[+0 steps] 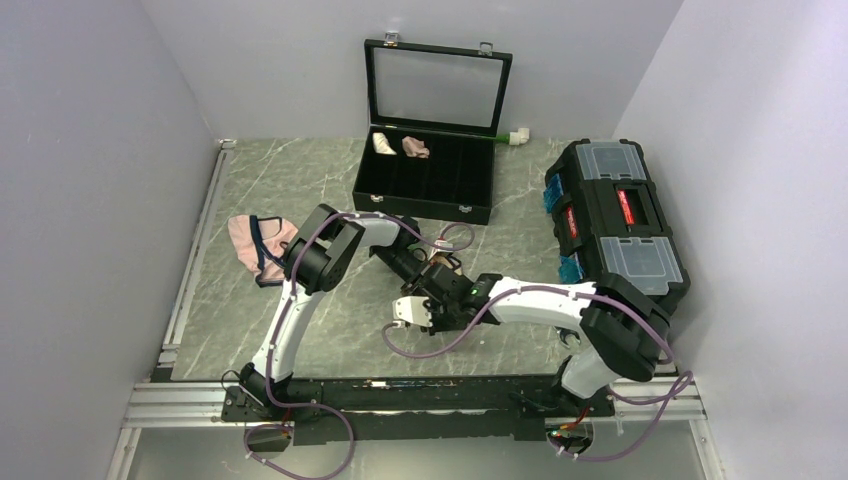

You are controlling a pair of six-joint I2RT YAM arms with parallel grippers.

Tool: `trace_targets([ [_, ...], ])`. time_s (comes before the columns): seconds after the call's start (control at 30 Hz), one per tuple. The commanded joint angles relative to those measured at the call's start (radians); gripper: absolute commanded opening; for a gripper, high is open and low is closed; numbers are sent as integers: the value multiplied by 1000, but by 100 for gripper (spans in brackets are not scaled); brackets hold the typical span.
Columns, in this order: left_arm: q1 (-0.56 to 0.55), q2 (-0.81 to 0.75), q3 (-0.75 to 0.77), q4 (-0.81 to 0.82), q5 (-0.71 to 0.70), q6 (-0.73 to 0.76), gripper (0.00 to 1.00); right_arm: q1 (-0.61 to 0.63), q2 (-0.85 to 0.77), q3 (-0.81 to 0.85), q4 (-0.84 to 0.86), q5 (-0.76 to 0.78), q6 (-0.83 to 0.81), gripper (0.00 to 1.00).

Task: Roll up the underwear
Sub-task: Roll the underwear to the center of the board.

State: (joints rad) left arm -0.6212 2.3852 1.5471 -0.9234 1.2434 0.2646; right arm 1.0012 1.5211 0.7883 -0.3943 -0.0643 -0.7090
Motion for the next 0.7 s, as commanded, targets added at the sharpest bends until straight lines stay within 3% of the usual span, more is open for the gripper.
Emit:
trace_targets([
  [0.0, -4, 12, -4, -20, -103, 62, 0, -20, 55, 4, -28, -33, -6, 20],
  [0.2, 0, -24, -7, -18, -129, 62, 9, -61, 91, 29, -121, -120, 0, 0],
  [0.53, 23, -109, -59, 27, -159, 66, 28, -148, 112, 71, -208, -251, 0, 0],
  [0.67, 40, -148, -80, 41, -168, 65, 39, -155, 106, 73, -212, -256, 4, 0],
])
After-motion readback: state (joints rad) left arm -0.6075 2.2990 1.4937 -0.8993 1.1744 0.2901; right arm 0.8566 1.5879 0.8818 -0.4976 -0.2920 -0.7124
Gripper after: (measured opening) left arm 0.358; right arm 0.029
